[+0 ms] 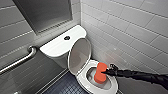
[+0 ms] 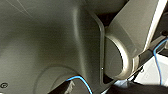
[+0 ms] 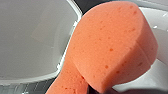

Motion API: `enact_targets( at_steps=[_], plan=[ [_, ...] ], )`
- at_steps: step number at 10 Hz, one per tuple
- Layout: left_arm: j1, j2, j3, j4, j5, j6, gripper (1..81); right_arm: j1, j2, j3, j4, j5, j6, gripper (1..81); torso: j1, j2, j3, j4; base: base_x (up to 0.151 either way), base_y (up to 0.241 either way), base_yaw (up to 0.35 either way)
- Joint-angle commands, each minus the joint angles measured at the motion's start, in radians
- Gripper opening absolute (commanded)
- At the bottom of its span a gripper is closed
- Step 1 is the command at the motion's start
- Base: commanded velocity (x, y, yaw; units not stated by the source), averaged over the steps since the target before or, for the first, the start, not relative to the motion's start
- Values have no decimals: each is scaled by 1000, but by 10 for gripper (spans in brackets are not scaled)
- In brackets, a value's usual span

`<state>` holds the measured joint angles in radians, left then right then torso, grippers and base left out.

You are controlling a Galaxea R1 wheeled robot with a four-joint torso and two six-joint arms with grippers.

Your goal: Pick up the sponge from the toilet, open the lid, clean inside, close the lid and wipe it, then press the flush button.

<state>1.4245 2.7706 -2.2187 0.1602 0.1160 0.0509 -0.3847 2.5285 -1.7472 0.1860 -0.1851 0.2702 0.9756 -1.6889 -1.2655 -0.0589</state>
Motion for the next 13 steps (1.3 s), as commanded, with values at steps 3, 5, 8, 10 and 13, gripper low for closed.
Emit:
enact_targets(
  at_steps=[3, 5, 8, 10, 13],
  plan=[
    [23, -3, 16, -14, 90, 1, 811, 160, 35, -36, 20, -60, 0, 10, 20, -33, -10, 0, 0, 0, 0],
    [23, -3, 16, -16, 90, 1, 811, 174, 86, -86, 14, -60, -2, 10, 28, -41, -28, 0, 0, 0, 0],
    [34, -12, 16, -36, 93, 1, 811, 178, 178, -210, 4, -62, -2, 10, 29, -42, -29, 0, 0, 0, 0],
    [47, -18, 16, -50, 93, 1, 811, 163, 210, -280, 4, -59, -2, 10, 29, -42, -29, 0, 0, 0, 0],
    [52, -37, 27, -70, 94, 1, 811, 117, 192, -313, 7, -42, -2, 10, 29, -42, -29, 0, 0, 0, 0]
  ],
)
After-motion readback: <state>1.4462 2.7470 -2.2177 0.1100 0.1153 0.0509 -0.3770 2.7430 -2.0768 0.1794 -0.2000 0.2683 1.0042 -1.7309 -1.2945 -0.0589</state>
